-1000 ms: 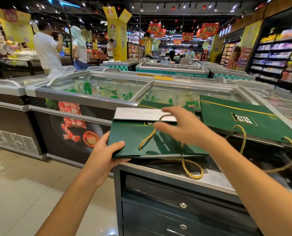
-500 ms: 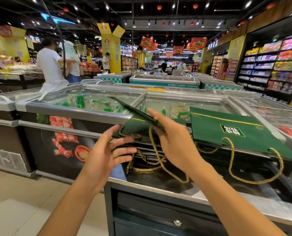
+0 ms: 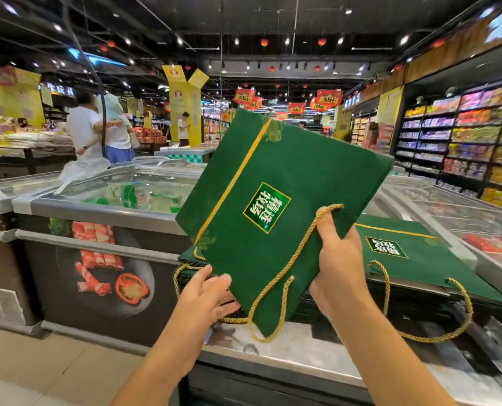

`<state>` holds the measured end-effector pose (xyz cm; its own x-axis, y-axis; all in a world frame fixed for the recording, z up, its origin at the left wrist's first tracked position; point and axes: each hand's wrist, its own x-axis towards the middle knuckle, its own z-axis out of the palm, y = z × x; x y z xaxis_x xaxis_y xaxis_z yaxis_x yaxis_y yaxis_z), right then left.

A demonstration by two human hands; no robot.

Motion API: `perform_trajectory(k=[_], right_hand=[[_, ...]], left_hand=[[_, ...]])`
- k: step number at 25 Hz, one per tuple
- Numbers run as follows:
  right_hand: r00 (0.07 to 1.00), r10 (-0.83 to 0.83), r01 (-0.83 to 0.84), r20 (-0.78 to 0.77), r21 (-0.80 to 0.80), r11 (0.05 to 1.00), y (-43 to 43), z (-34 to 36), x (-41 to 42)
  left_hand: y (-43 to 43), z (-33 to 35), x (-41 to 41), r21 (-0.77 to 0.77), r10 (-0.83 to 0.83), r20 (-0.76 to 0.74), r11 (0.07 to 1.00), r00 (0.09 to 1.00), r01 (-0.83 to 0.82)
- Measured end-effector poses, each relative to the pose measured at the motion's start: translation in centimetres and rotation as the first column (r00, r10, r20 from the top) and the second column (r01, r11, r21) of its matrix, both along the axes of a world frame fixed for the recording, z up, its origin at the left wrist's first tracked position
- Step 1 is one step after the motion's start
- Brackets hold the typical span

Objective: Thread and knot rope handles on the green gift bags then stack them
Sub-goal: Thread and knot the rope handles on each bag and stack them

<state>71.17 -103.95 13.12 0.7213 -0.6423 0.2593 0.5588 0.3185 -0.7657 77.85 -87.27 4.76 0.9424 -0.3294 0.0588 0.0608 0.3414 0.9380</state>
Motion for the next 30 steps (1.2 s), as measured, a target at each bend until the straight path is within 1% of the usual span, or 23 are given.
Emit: perform_trajectory(k=[2, 3, 6, 8, 10, 11, 13, 14, 16, 18, 20, 22, 25, 26, 28, 30], right_hand=[[0.996, 0.086, -0.086, 0.002, 0.072, 0.994, 0.0, -0.7, -0.2], [0.992, 0.127, -0.126, -0.005, 0.061, 0.990, -0.2, -1.1, -0.3], [0.984, 0.162, -0.168, -0.069, -0.083, 0.982, -1.0, -2.0, -0.7], [0.988, 0.149, -0.152, -0.035, -0.109, 0.982, -2.1, -1.9, -0.8], [0.988, 0.150, -0.146, 0.021, -0.136, 0.980, -3.7, -1.2, -1.4], [0.990, 0.138, -0.133, 0.018, -0.162, 0.978, -4.7, -0.7, -1.7], [0.996, 0.068, -0.079, -0.052, -0.274, 0.959, -6.6, 0.5, -2.6], [0.994, 0.039, -0.073, -0.103, -0.353, 0.933, -7.5, 0.9, -3.0], [0.971, -0.069, -0.068, -0.230, -0.537, 0.841, -9.4, 1.0, -3.3], [0.917, -0.278, -0.010, -0.287, -0.711, 0.703, -11.1, 0.9, -4.0], [0.851, -0.449, 0.059, -0.271, -0.802, 0.595, -12.7, 1.1, -4.9], [0.798, -0.550, 0.091, -0.249, -0.851, 0.517, -14.2, 1.4, -6.1], [0.728, -0.630, 0.071, -0.271, -0.884, 0.462, -17.6, 1.4, -7.8], [0.704, -0.655, 0.066, -0.274, -0.893, 0.445, -18.6, 1.3, -8.4], [0.653, -0.705, 0.056, -0.278, -0.910, 0.410, -20.6, 1.4, -9.7], [0.597, -0.749, 0.032, -0.288, -0.924, 0.381, -22.1, 1.3, -10.8]], left_hand=[[0.0, 0.2, -0.3, -0.050, 0.050, 0.019, 0.998, 0.999, -0.049], [0.0, 0.3, -0.3, -0.084, 0.079, 0.026, 0.993, 0.996, -0.077], [0.5, 0.6, 0.7, -0.176, 0.167, 0.054, 0.972, 0.984, -0.155], [1.1, 1.1, 1.8, -0.217, 0.234, 0.079, 0.953, 0.969, -0.212], [1.7, 2.0, 2.7, -0.170, 0.268, 0.137, 0.955, 0.954, -0.244], [1.9, 2.5, 3.1, -0.135, 0.266, 0.163, 0.960, 0.950, -0.246], [1.9, 3.5, 3.8, -0.098, 0.249, 0.191, 0.967, 0.949, -0.234], [1.7, 4.0, 4.1, -0.077, 0.239, 0.207, 0.971, 0.949, -0.228], [0.8, 4.7, 4.6, -0.017, 0.241, 0.264, 0.969, 0.934, -0.245], [-1.0, 5.4, 4.9, 0.060, 0.228, 0.360, 0.962, 0.905, -0.267], [-3.2, 6.0, 5.2, 0.164, 0.167, 0.437, 0.951, 0.884, -0.261], [-5.8, 6.8, 5.4, 0.280, 0.064, 0.499, 0.932, 0.864, -0.231], [-9.9, 8.5, 5.5, 0.481, -0.104, 0.617, 0.834, 0.780, -0.269], [-11.4, 9.0, 5.4, 0.539, -0.170, 0.631, 0.798, 0.757, -0.269], [-14.3, 9.8, 4.9, 0.640, -0.296, 0.619, 0.727, 0.728, -0.249], [-16.8, 10.3, 4.6, 0.709, -0.386, 0.596, 0.665, 0.704, -0.236]])
